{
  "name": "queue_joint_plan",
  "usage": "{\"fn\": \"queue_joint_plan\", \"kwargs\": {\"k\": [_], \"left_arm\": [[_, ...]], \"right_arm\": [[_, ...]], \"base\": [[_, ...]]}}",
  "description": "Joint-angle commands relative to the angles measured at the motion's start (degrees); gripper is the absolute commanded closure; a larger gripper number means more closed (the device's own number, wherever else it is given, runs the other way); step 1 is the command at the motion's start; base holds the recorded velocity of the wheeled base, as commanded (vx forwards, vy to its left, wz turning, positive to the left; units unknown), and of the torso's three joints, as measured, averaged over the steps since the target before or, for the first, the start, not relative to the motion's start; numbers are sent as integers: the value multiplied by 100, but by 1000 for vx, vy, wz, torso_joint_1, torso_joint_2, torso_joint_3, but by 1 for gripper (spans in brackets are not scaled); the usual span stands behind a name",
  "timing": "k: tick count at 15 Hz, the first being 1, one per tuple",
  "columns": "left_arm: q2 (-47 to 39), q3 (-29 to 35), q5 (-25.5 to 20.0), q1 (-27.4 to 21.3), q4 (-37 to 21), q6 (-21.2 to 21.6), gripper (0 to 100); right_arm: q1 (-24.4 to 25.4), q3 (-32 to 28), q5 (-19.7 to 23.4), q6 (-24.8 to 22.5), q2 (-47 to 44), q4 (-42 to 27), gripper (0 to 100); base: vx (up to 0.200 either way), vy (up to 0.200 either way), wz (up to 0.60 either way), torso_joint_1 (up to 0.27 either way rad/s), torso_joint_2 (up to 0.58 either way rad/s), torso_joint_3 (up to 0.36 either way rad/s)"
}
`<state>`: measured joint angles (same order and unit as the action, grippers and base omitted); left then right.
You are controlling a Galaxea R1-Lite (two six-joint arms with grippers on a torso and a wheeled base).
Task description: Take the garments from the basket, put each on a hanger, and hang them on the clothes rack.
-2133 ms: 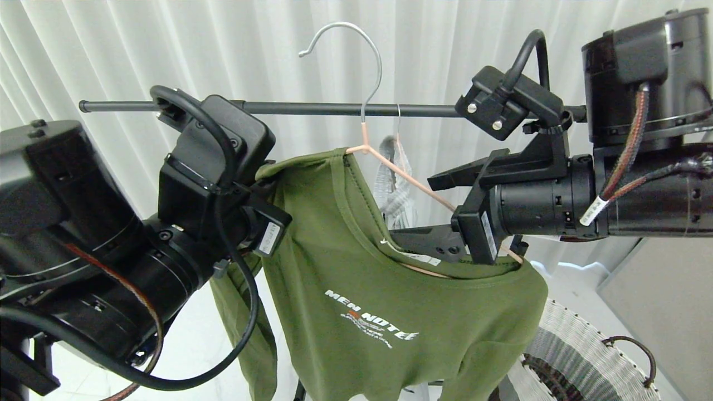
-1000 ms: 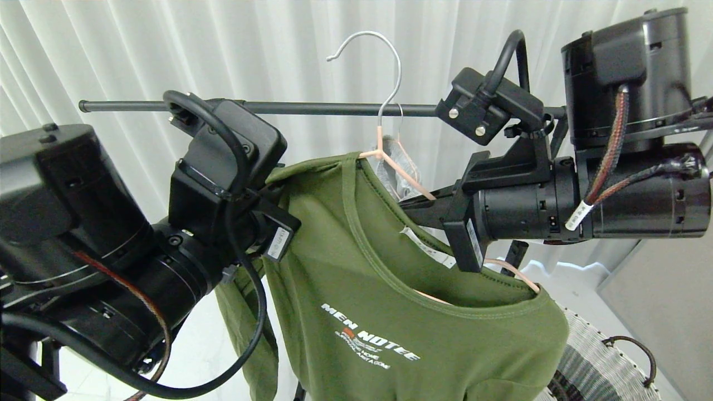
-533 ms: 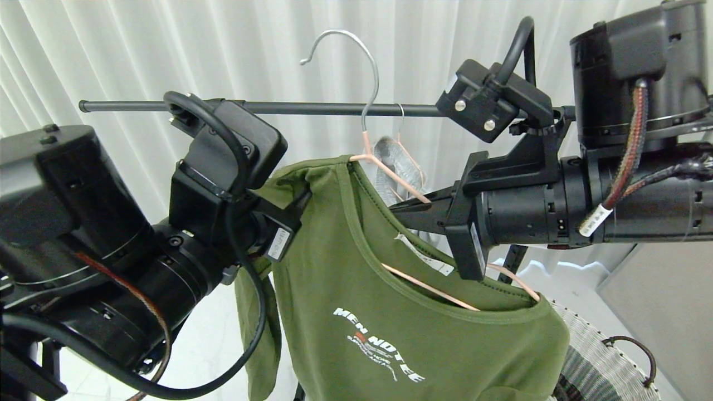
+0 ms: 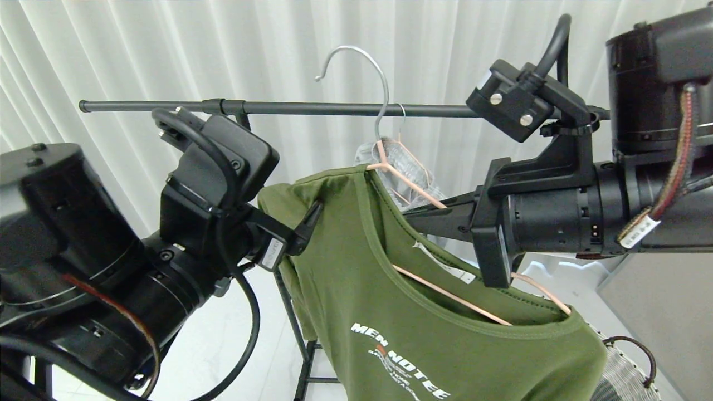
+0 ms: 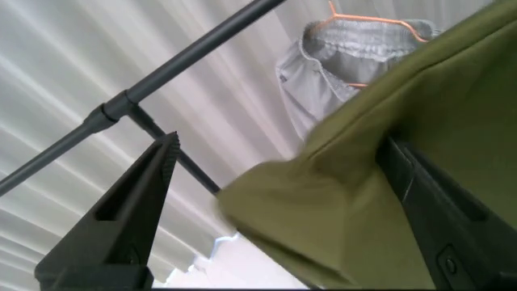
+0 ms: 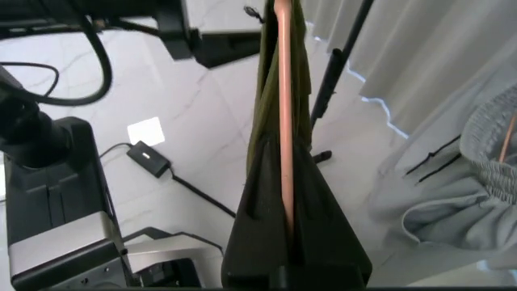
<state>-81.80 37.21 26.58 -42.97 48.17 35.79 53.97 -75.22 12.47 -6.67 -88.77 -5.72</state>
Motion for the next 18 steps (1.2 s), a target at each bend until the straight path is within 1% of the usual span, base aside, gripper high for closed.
{"fn": "queue_joint_plan", "kwargs": {"k": [1, 2, 4, 5, 6, 7, 9, 11, 12, 14, 18], "left_arm": [[182, -433, 14, 8, 246, 33, 0], [217, -539, 14, 34, 308, 33, 0], [340, -759, -3, 272, 343, 7, 0], [358, -864, -91, 474, 343, -2, 0], [340, -1101, -531, 940, 343, -72, 0], [349, -1242, -944, 1203, 343, -116, 0], [322, -1488, -1330, 1590, 343, -204, 0], [191, -1506, -1612, 1643, 343, -670, 0], [138, -1506, -1638, 1625, 343, -732, 0], [15, -1497, -1770, 1537, 351, -749, 0], [-135, -1321, -2306, 1520, 360, -749, 0]], "right_arm": [[-150, 227, 1, -1, 343, 0, 100], [-185, 271, 1, -10, 405, 0, 100], [-290, 385, 10, -19, 642, -8, 100], [-290, 438, 27, -19, 756, -8, 100], [-282, 561, 45, -36, 906, -8, 100], [-246, 631, 45, -45, 1020, -8, 100], [-97, 859, 45, -45, 1283, -17, 100], [52, 1018, 45, -45, 1468, -8, 100], [105, 1035, 45, -45, 1538, -17, 100], [193, 1035, 45, -36, 1582, -35, 100], [299, 1026, 54, -36, 1565, -35, 100]], "base": [[0, 0, 0, 0, 0, 0], [0, 0, 0, 0, 0, 0], [0, 0, 0, 0, 0, 0], [0, 0, 0, 0, 0, 0], [0, 0, 0, 0, 0, 0], [0, 0, 0, 0, 0, 0], [0, 0, 0, 0, 0, 0], [0, 0, 0, 0, 0, 0], [0, 0, 0, 0, 0, 0], [0, 0, 0, 0, 0, 0], [0, 0, 0, 0, 0, 0]]}}
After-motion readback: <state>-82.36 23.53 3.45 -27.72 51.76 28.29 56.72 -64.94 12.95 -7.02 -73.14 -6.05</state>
